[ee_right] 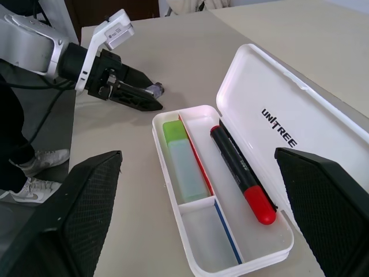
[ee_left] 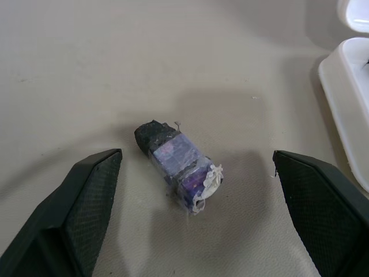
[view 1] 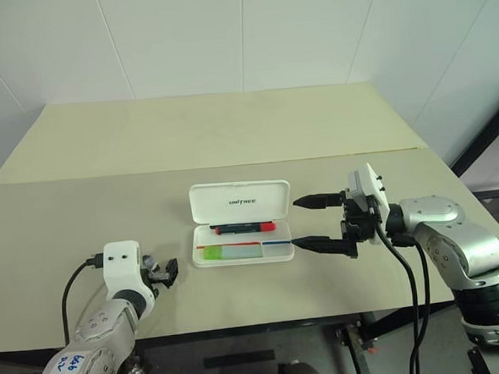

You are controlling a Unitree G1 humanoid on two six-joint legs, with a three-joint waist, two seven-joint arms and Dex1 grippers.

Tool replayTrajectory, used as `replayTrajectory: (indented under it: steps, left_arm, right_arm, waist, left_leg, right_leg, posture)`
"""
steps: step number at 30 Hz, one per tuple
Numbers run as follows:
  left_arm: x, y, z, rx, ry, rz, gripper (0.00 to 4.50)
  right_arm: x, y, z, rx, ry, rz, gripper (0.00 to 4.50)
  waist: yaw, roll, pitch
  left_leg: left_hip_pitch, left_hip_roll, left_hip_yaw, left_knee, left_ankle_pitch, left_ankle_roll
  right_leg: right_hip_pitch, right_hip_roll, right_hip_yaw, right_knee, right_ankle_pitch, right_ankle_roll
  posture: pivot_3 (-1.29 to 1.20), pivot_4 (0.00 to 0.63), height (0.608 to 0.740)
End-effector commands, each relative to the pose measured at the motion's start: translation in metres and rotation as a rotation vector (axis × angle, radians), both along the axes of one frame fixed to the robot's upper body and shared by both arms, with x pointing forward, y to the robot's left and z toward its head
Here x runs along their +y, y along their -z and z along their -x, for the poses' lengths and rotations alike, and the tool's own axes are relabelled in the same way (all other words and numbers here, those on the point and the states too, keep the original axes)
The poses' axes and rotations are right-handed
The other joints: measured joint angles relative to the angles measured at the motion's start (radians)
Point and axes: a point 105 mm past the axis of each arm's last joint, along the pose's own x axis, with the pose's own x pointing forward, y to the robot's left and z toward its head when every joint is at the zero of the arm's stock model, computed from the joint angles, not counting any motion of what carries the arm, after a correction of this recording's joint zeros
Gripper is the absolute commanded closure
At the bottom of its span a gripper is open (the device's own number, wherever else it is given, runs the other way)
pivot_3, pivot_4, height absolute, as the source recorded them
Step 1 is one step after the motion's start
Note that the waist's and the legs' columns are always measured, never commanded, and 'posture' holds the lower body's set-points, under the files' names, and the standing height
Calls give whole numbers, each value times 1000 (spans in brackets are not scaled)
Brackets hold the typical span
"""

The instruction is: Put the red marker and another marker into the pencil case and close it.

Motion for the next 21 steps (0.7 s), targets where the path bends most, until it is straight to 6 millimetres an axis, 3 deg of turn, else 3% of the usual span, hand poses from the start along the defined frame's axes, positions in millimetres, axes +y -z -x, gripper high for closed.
replayTrajectory:
  steps: [1,12,18,21]
  left_arm:
    - [18,23,8,136,-98,-30,636]
    - [22,29,0,184,-127,-58,3986]
    - [20,21,-11,142,-103,-56,4126]
    - [10,-5,-27,-5,31,-60,4126]
  right_arm:
    - [0,-8,1,-42,-8,7,0]
    - [-4,-9,-1,-46,22,14,0]
    - [-7,-9,-2,-51,39,19,0]
    - [-10,-11,0,-48,47,11,0]
  waist:
    - [-1,0,0]
    - [-1,2,-1]
    - [1,2,-1]
    - [2,1,-1]
  left_leg:
    - [1,0,0,0,0,0]
    - [3,-1,1,2,1,1]
    - [3,-3,2,2,2,3]
    - [6,-7,1,2,3,5]
  right_leg:
    - [0,0,1,0,0,0]
    - [3,0,3,0,2,3]
    - [4,0,4,0,2,3]
    - [7,0,4,0,2,3]
  posture:
    - [0,150,740]
    - [0,150,740]
    - [0,150,740]
    - [0,150,740]
